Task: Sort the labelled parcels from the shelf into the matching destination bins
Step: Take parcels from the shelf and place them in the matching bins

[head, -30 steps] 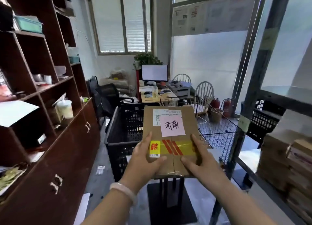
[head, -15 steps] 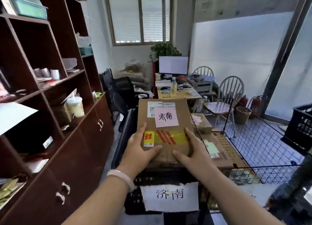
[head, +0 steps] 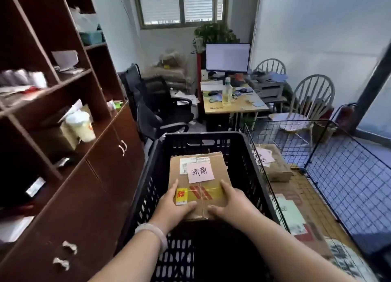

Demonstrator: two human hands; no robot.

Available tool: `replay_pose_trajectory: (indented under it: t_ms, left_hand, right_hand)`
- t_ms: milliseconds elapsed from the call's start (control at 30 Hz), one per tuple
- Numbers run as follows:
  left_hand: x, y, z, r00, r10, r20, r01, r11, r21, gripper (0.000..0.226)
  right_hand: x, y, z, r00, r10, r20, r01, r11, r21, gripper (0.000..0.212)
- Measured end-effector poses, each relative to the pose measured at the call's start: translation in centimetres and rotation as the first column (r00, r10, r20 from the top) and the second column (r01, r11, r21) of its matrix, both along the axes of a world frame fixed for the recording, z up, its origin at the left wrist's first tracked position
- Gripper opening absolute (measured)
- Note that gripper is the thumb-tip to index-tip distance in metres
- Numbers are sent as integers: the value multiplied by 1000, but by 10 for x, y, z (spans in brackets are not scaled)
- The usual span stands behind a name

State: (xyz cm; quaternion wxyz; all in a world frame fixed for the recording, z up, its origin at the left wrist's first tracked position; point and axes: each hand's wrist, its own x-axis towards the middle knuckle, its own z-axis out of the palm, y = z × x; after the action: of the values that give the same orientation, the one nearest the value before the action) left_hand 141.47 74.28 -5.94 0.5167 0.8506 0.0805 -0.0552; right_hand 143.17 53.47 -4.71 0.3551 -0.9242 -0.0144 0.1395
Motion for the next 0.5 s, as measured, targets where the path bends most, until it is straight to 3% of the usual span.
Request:
replay_pose_trajectory:
  t_ms: [267,500]
  left_hand:
    - [69,-11,-51,987,-61,-146,59,998,-22,99]
    - [95,-29,-101,960,-77,-268,77,997,-10,95]
  right_hand:
    - [50,8,-46,971,-181,-154,162,979,-127,99]
    - [66,12,-86,973,-154,-169,91,938,-335,79]
